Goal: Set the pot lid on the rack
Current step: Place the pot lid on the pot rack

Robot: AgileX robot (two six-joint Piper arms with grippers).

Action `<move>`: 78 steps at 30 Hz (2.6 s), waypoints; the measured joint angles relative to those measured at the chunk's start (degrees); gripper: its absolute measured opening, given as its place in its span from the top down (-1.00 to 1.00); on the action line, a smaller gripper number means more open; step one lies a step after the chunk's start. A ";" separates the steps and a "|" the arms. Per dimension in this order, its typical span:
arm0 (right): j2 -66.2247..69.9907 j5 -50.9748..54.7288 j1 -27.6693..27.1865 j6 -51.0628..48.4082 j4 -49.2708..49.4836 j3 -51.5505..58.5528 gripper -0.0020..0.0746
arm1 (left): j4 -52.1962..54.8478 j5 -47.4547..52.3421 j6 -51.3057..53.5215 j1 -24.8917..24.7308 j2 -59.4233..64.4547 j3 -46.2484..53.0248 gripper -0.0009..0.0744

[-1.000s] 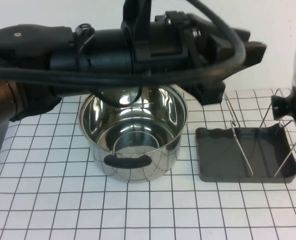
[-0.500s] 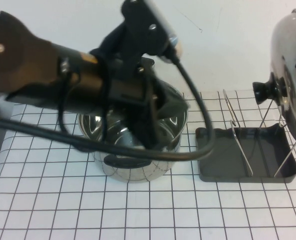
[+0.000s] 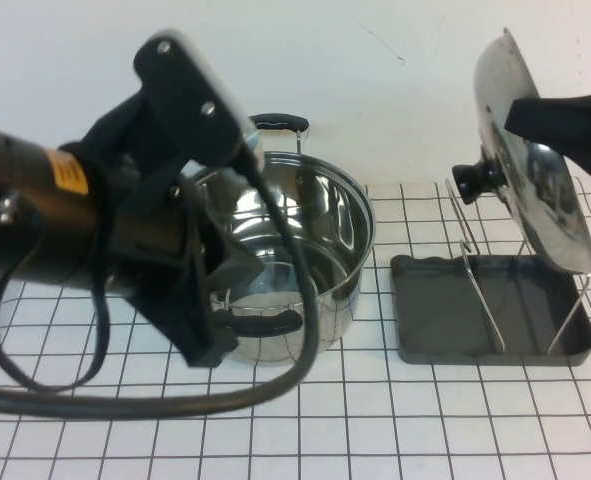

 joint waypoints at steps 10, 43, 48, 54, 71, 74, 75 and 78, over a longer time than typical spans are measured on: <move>3.65 -1.27 1.54 -0.11 0.00 -3.68 0.90 | -0.54 -3.07 -0.66 0.00 -0.51 7.66 0.98; 8.50 -8.65 3.62 -0.31 0.21 -2.80 0.90 | -2.65 -5.81 -0.72 0.00 -0.51 9.40 0.98; 8.50 -9.18 3.62 -2.06 0.21 -1.18 0.90 | -3.64 -5.81 -0.72 0.00 -0.51 9.40 0.98; 8.50 -9.28 3.62 -4.22 0.32 -1.18 0.90 | -4.46 -5.81 -0.72 0.00 -0.51 9.40 0.98; 11.98 -9.16 3.62 -4.20 1.01 -1.18 0.80 | -5.12 -5.69 -0.77 0.00 -0.51 9.40 0.98; 11.98 -10.62 3.62 -4.20 1.10 -1.18 0.51 | -5.12 -5.69 -0.77 0.00 -0.51 9.40 0.98; 11.98 -10.89 3.62 -4.20 1.10 -1.18 0.37 | -5.12 -5.69 -0.77 0.00 -0.51 9.40 0.98; 11.98 -11.14 3.62 -4.42 1.10 -1.18 -0.03 | -5.12 -5.69 -0.77 0.00 -0.51 9.40 0.98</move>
